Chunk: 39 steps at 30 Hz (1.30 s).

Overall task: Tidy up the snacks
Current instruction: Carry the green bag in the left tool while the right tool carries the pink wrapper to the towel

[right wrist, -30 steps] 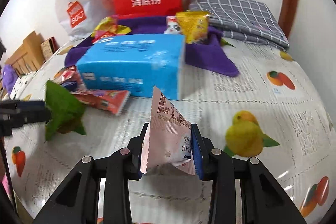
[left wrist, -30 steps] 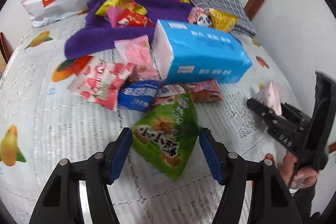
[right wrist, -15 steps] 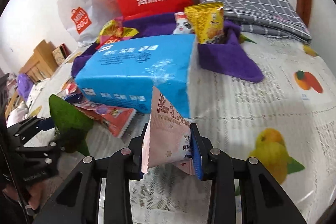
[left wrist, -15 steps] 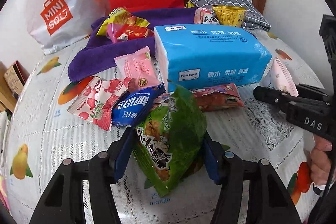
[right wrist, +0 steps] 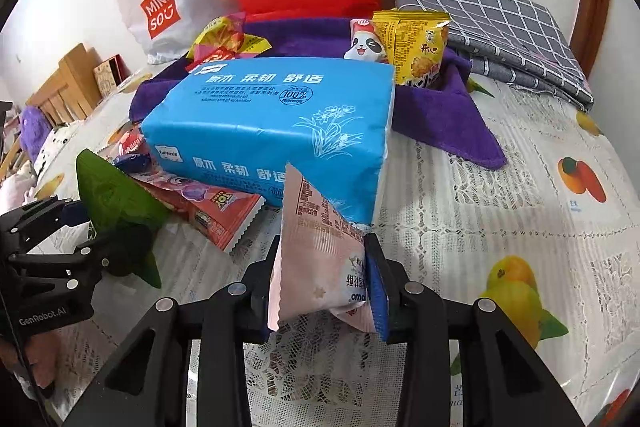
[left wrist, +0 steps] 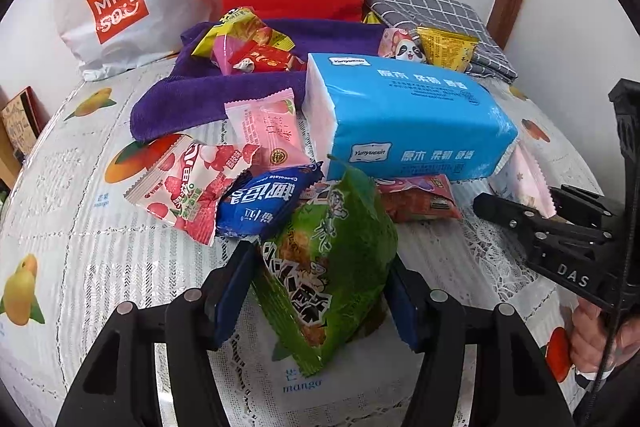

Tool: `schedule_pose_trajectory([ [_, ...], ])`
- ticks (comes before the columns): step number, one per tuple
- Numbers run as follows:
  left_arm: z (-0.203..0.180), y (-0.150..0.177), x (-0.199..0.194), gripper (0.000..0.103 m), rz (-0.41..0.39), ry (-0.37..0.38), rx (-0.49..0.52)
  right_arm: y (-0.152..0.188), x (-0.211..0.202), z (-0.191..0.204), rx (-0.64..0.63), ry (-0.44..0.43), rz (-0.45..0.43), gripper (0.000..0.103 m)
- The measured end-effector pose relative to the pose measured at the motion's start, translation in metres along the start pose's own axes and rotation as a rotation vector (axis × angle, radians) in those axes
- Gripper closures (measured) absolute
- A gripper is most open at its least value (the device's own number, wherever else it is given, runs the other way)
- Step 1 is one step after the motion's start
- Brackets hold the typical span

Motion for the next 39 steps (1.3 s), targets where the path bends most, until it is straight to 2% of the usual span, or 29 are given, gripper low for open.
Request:
schedule_pose_trajectory([
  [6, -0.003, -0.001, 0.000, 0.043, 0.002, -0.019, 0.019, 0.001, 0.000, 0.003, -0.025, 0.016, 0.005, 0.065],
  [11, 0.001, 0.001, -0.008, 0.048, -0.027, 0.072, -0.042, 0.001, -0.002, -0.004, 0.021, -0.036, -0.005, 0.065],
  [18, -0.010, 0.011, -0.025, 0.049, -0.053, 0.125, -0.016, 0.004, -0.010, -0.018, 0.140, -0.098, -0.030, 0.070],
  [24, -0.009, 0.021, -0.037, 0.050, -0.008, 0.160, -0.034, 0.001, -0.009, -0.028, 0.204, -0.048, -0.044, 0.071],
  [27, -0.010, 0.021, -0.053, 0.050, -0.017, 0.235, -0.047, 0.000, -0.008, -0.025, 0.186, -0.006, -0.039, 0.071],
  [30, -0.008, 0.015, -0.067, 0.050, -0.037, 0.224, -0.028, 0.001, -0.007, -0.025, 0.171, 0.039, -0.034, 0.071],
  [39, -0.004, -0.016, -0.098, 0.050, -0.053, 0.250, -0.041, 0.002, -0.008, -0.028, 0.169, 0.087, -0.027, 0.071],
])
Point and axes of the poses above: each gripper's, at about its wrist camera, not at the fingertips, and x roughly the way its jaws point, z to its left, y to its underside, the point moved 6 cm from there along x, roughly the way its jaws point, and after that the axes turned 4 degrees about -z, right-handed, at the moved point
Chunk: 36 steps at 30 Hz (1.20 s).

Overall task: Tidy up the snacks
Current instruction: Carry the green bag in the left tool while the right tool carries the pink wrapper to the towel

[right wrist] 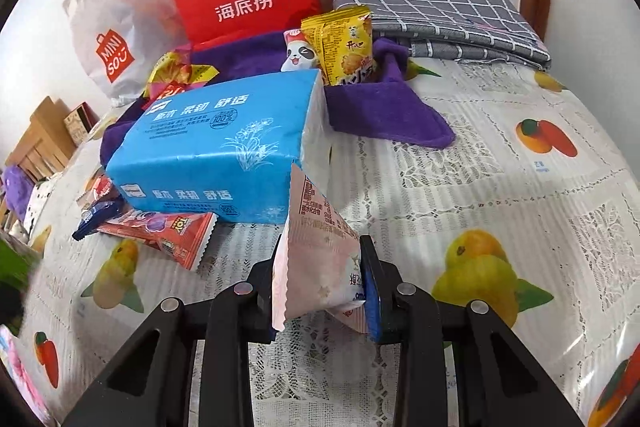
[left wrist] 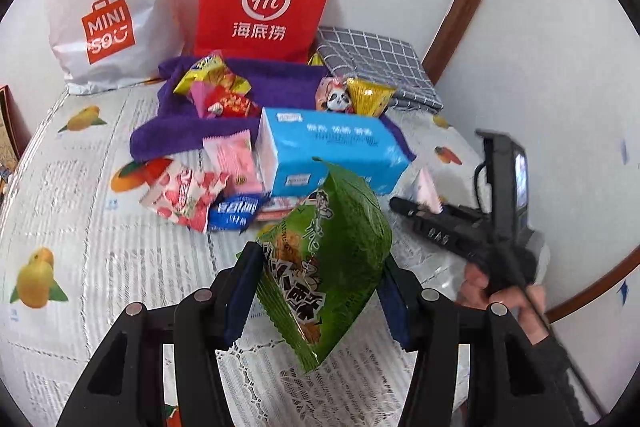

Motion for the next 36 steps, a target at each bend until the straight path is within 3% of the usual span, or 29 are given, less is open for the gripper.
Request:
schedule_pose_trajectory([
  [20, -0.002, -0.088, -0.002, 0.050, -0.035, -0.021, 0.047, -0.002, -0.014, 0.001, 0.001, 0.010, -0.014, 0.071],
  [27, 0.000, -0.118, 0.007, 0.050, -0.042, -0.026, 0.061, -0.050, -0.054, 0.013, -0.017, 0.033, -0.084, 0.071],
  [31, 0.003, -0.136, 0.018, 0.050, -0.042, -0.036, 0.060, -0.084, -0.065, 0.032, -0.091, 0.040, -0.118, 0.071],
  [36, 0.015, -0.157, 0.031, 0.050, -0.045, -0.059, 0.034, -0.125, -0.062, 0.045, -0.089, -0.037, -0.115, 0.071],
])
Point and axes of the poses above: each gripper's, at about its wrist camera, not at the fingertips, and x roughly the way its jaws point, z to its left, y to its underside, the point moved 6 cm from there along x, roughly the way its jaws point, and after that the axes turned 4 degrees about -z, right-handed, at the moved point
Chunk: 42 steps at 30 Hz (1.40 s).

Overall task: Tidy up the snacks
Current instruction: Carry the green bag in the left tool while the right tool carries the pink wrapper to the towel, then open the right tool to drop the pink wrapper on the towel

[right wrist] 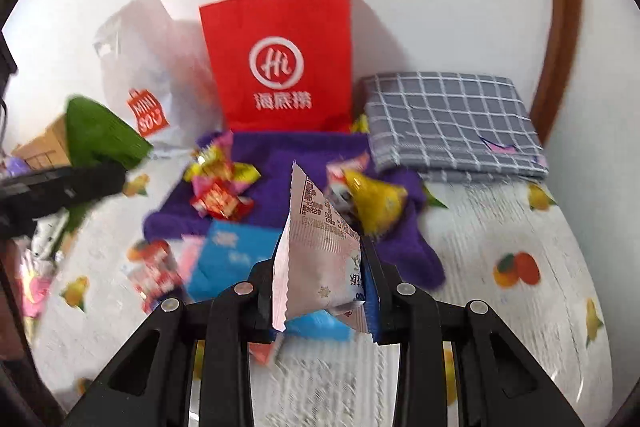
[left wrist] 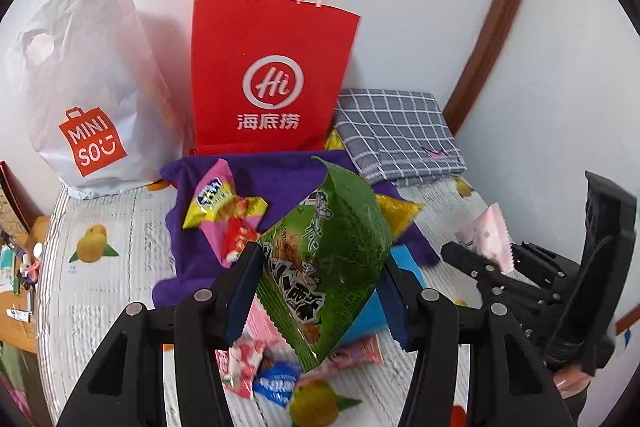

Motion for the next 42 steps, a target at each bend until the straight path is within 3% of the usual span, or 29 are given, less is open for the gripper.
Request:
schedule_pose_trajectory([
  [13, 0.044, -0.046, 0.032, 0.050, -0.025, -0.037, -0.089, -0.069, 0.047, 0.020, -0.024, -0.082, 0.010, 0.071],
  [22, 0.064, -0.053, 0.055, 0.050, -0.009, -0.040, -0.123, -0.091, 0.085, 0.046, -0.084, -0.143, 0.031, 0.071],
  [29, 0.092, -0.043, 0.073, 0.050, 0.032, -0.094, -0.134, -0.066, 0.134, 0.049, -0.129, -0.176, 0.163, 0.071],
  [35, 0.111, -0.038, 0.084, 0.050, 0.057, -0.110, -0.168, -0.040, 0.176, 0.046, -0.184, -0.134, 0.284, 0.071],
  [42, 0.109, -0.028, 0.102, 0.050, 0.106, -0.091, -0.180, -0.016, 0.194, 0.042, -0.247, -0.103, 0.376, 0.070],
])
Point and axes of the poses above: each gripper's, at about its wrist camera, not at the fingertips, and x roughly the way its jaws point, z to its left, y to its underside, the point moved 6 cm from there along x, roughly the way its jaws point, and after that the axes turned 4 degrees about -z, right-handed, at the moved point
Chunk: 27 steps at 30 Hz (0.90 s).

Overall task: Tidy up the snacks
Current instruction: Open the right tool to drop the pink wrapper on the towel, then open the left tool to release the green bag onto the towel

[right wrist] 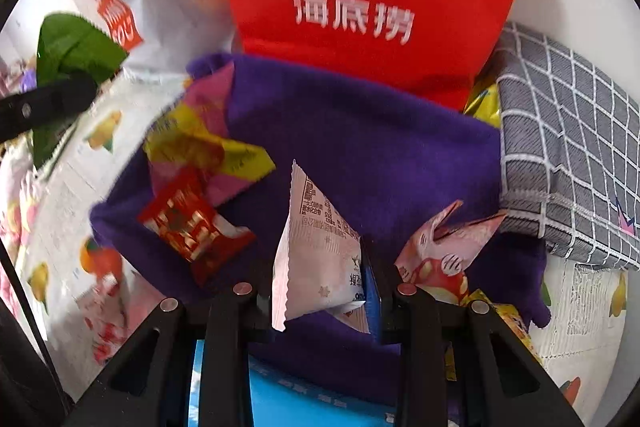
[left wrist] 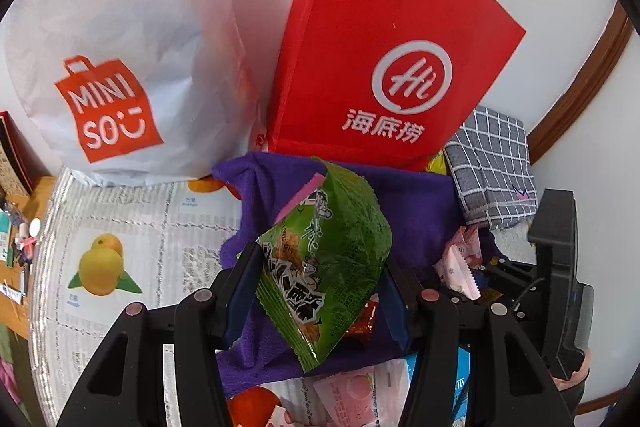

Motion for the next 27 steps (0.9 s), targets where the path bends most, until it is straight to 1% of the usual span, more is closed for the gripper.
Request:
schedule_pose_trajectory([
  [3, -0.004, 0.002, 0.004, 0.050, 0.010, 0.005, 0.006, 0.004, 0.005, -0.003, -0.010, 0.011, 0.021, 0.070],
  [6, -0.009, 0.005, 0.009, 0.050, 0.028, 0.011, 0.013, 0.005, 0.008, -0.003, -0.013, 0.020, 0.041, 0.063],
  [9, -0.013, 0.007, 0.015, 0.050, 0.045, 0.015, 0.021, 0.005, 0.004, -0.004, -0.018, 0.031, 0.025, 0.056],
  [11, -0.017, 0.009, 0.018, 0.050, 0.054, 0.019, 0.028, 0.003, -0.002, -0.006, -0.013, 0.041, 0.011, 0.056],
  [13, -0.021, 0.012, 0.022, 0.050, 0.063, 0.029, 0.034, 0.001, -0.012, -0.007, -0.007, 0.020, -0.004, 0.056],
  [15, -0.025, 0.014, 0.025, 0.050, 0.075, 0.045, 0.031, 0.000, -0.027, -0.011, 0.000, 0.008, -0.027, 0.055],
  [18, -0.034, 0.019, 0.031, 0.050, 0.084, 0.037, 0.048, -0.005, -0.046, -0.018, 0.003, 0.013, -0.060, 0.053],
  [23, -0.052, 0.026, 0.044, 0.050, 0.105, 0.040, 0.072, -0.011, -0.093, -0.038, 0.011, 0.054, -0.160, 0.053],
  [27, -0.068, 0.024, 0.055, 0.049, 0.118, 0.036, 0.083, -0.019, -0.115, -0.046, 0.030, 0.061, -0.226, 0.053],
])
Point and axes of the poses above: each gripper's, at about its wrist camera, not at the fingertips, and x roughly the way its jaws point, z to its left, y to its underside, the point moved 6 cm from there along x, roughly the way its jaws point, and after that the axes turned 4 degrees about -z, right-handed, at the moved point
